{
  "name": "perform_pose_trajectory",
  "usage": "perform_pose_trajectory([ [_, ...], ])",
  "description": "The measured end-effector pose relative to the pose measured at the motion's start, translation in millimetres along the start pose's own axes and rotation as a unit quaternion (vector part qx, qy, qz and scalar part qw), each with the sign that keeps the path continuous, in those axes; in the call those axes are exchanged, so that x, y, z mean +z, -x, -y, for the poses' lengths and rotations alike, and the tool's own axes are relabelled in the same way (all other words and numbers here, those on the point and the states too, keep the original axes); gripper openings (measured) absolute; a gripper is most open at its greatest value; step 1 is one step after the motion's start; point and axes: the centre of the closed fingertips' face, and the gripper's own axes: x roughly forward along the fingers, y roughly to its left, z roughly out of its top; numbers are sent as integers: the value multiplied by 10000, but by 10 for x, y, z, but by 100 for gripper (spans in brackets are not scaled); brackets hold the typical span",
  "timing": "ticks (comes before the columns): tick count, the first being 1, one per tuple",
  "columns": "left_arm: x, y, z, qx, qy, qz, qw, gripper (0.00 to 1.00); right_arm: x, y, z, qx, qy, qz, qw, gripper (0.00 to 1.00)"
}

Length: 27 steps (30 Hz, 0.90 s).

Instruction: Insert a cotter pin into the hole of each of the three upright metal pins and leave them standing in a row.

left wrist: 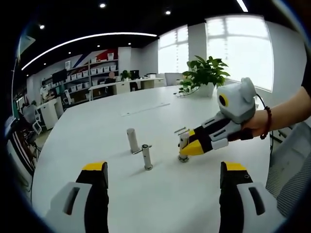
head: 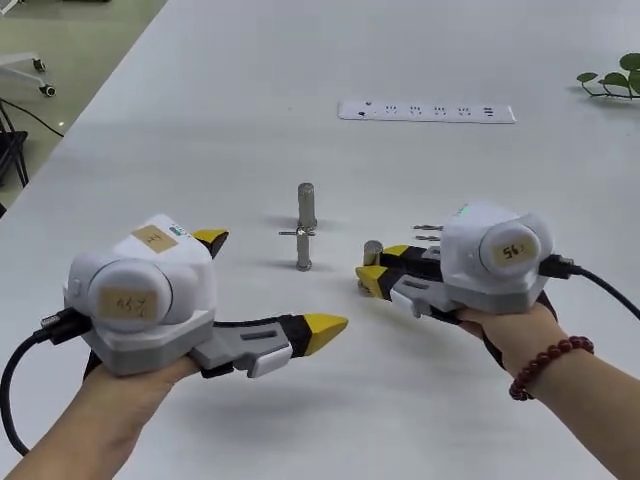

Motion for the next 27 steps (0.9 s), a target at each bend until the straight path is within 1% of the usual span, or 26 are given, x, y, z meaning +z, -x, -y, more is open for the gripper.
perform_pose_trajectory([
  [3, -5, 0, -3, -4, -1, -11, 10000, 95, -26, 6, -2, -9, 88, -24, 10000, 8],
  [9, -10, 1, 3, -13, -16, -27, 10000, 95, -59, 15, -5, -26, 138, -27, 9999, 8],
  [13, -9, -1, 7, -21, -45, -26, 10000, 94, -76, 24, -13, -133, 157, -7, 9998, 8],
  [19, -9, 1, 19, -33, -51, -34, 10000, 94, -74, 28, -11, -284, 99, 18, 9995, 8],
  [22, -12, 1, 29, -50, -47, -46, 10000, 94, -72, 27, -10, -294, 80, 37, 9995, 8],
  [24, -14, 2, 41, -69, -41, -52, 10000, 94, -70, 28, -5, -297, -3, 20, 9996, 8],
  [27, -21, 1, 51, -89, -61, -72, 9999, 94, -68, 29, -11, -288, 16, 29, 9996, 9],
])
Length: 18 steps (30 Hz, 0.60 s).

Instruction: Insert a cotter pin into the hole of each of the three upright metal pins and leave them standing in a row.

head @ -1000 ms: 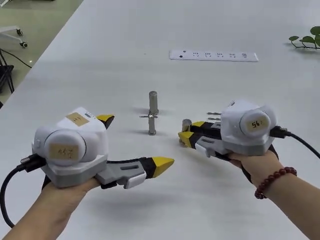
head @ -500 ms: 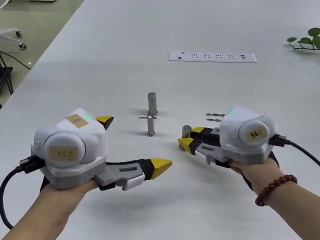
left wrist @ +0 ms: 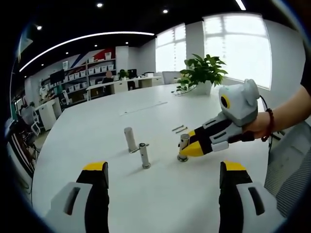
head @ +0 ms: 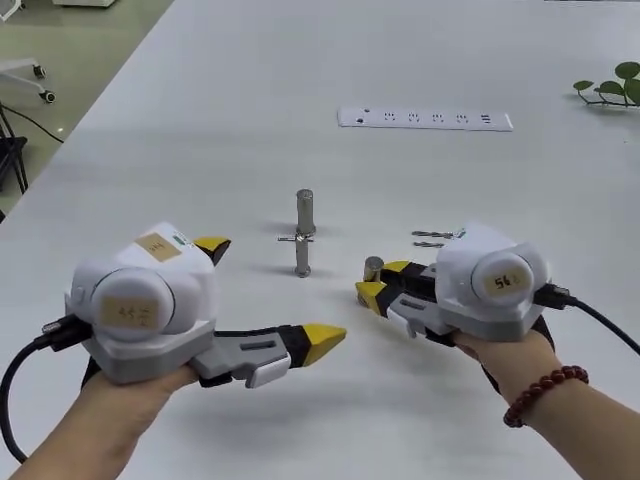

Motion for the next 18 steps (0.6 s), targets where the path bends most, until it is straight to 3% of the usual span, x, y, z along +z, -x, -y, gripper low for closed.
perform_pose_trajectory([
  [8, -11, -7, 16, -31, -1, -31, 10000, 95, 25, 42, -7, -25, 9, 3, 10000, 17],
  [18, -9, -1, 15, -19, 4, -42, 10000, 95, 40, 251, 36, -2, -62, -28, 10000, 23],
])
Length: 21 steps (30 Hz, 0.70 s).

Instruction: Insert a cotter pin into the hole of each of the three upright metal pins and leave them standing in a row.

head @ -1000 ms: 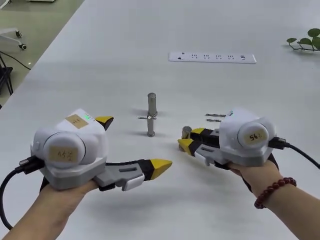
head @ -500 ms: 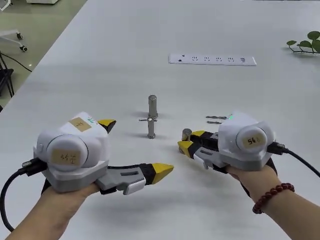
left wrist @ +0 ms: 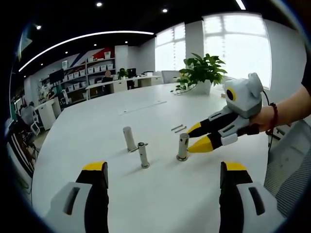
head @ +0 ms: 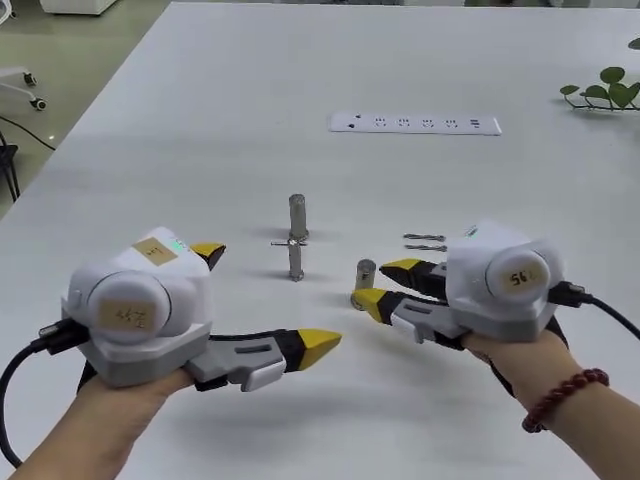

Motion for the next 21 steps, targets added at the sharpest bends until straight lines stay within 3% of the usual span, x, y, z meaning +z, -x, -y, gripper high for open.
perform_pose_trajectory([
  [11, -7, -13, 20, -69, 62, -42, 9999, 96, -50, 162, 275, -80, -28, -285, 9996, 26],
  [21, 0, -23, 29, -101, 38, -21, 9999, 97, -48, 154, 528, -88, 61, -587, 9982, 26],
])
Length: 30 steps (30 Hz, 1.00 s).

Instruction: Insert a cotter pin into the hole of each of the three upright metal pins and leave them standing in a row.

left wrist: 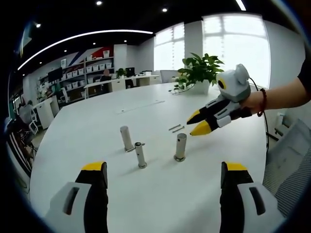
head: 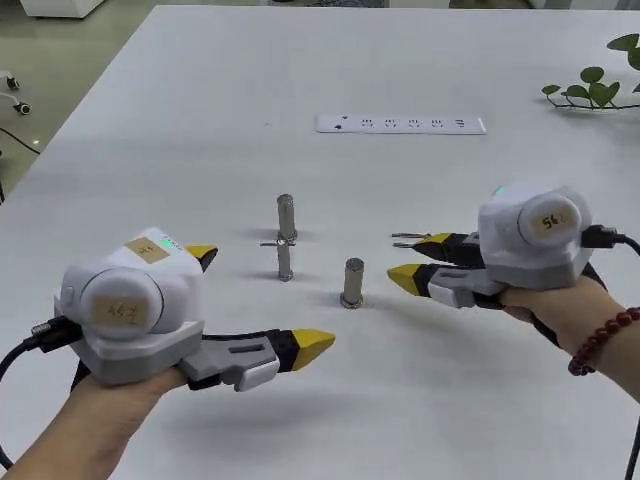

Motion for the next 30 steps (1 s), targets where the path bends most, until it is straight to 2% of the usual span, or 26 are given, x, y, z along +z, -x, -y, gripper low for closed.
perform_pose_trajectory([
  [10, 0, -14, 23, -51, -26, 4, 10000, 97, -30, -78, 143, -43, 256, -462, 9986, 23],
  [13, 7, -16, 31, -61, -33, 17, 10000, 97, -100, -107, 213, -76, 267, -671, 9974, 22],
  [22, 13, -20, 45, -94, -49, 25, 9999, 96, -144, -150, 394, -175, 255, -900, 9955, 20],
  [30, 17, -17, 43, -100, -51, 44, 9999, 96, -221, -202, 492, -199, 466, -1209, 9914, 17],
])
